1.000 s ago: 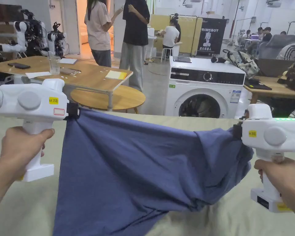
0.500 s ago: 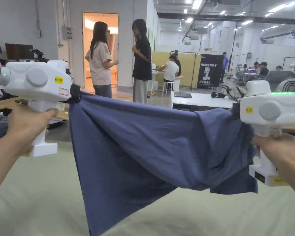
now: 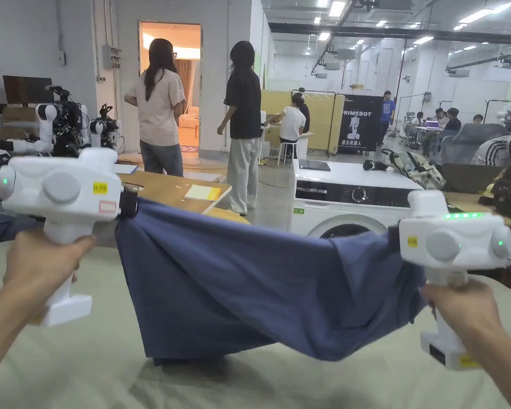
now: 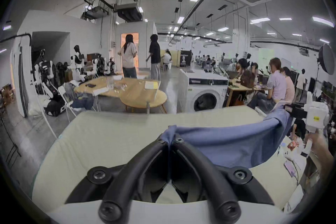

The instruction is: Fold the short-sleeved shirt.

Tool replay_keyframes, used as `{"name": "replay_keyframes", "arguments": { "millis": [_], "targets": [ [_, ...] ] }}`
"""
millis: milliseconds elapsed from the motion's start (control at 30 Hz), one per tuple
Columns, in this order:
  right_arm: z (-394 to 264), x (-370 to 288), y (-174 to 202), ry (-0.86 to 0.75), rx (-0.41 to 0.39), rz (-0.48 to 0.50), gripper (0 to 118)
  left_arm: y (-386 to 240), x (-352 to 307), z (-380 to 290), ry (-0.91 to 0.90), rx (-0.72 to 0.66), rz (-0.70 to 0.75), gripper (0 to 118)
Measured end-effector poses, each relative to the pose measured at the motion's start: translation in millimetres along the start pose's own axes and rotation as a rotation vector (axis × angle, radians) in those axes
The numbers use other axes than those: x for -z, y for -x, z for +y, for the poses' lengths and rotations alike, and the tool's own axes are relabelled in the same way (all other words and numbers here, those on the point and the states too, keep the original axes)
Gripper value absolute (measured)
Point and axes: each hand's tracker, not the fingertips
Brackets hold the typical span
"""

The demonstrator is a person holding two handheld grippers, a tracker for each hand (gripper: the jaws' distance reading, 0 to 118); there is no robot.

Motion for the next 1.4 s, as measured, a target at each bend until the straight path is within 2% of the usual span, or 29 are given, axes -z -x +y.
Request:
{"name": "replay_keyframes", "arguments": {
  "millis": [133, 267, 467, 700, 967, 1000, 1067, 1100, 1133, 1167, 1200, 1400],
  "targets": [
    [-84.0, 11.7, 2.3, 0.112, -0.001, 0.007, 0, -5.0, 3.1, -86.1, 0.085, -0.007, -0.016, 0],
    [-158.1, -7.3, 3.1, 0.187, 0.007, 0.003, 0, -13.0, -14.8, -172.6, 0.139, -0.064, -0.050, 0],
    [-226.0, -52.4, 5.6, 0.239, 0.022, -0.011, 0, -15.8, -40.0, -269.9, 0.236, -0.123, -0.072, 0],
    [-270.9, -80.6, 12.4, 0.324, 0.010, -0.018, 0, -17.5, -62.4, -332.1, 0.320, -0.176, -0.088, 0],
    [-298.5, -95.1, 25.0, 0.354, -0.019, -0.034, 1, -20.9, -79.4, -351.9, 0.356, -0.184, -0.099, 0],
    [-297.9, -94.8, 26.5, 0.349, -0.021, -0.039, 5, -21.2, -77.8, -351.9, 0.357, -0.180, -0.097, 0],
    [-293.7, -97.1, 32.2, 0.328, -0.039, -0.064, 35, -23.7, -73.3, -351.0, 0.367, -0.158, -0.079, 0],
    [-291.2, -98.3, 33.9, 0.316, -0.043, -0.070, 52, -25.5, -72.8, -350.6, 0.366, -0.151, -0.072, 10],
    [-288.1, -100.2, 35.7, 0.297, -0.039, -0.076, 67, -26.7, -71.8, -347.3, 0.364, -0.144, -0.068, 30],
    [-284.0, -103.4, 37.4, 0.266, -0.028, -0.083, 68, -28.4, -71.2, -344.4, 0.360, -0.136, -0.057, 40],
    [-279.9, -106.7, 39.0, 0.239, -0.019, -0.082, 68, -29.6, -71.3, -341.6, 0.347, -0.130, -0.056, 44],
    [-256.2, -118.3, 57.4, 0.079, 0.066, -0.065, 68, -52.8, -73.0, -319.4, 0.169, -0.108, -0.043, 45]
  ]
}}
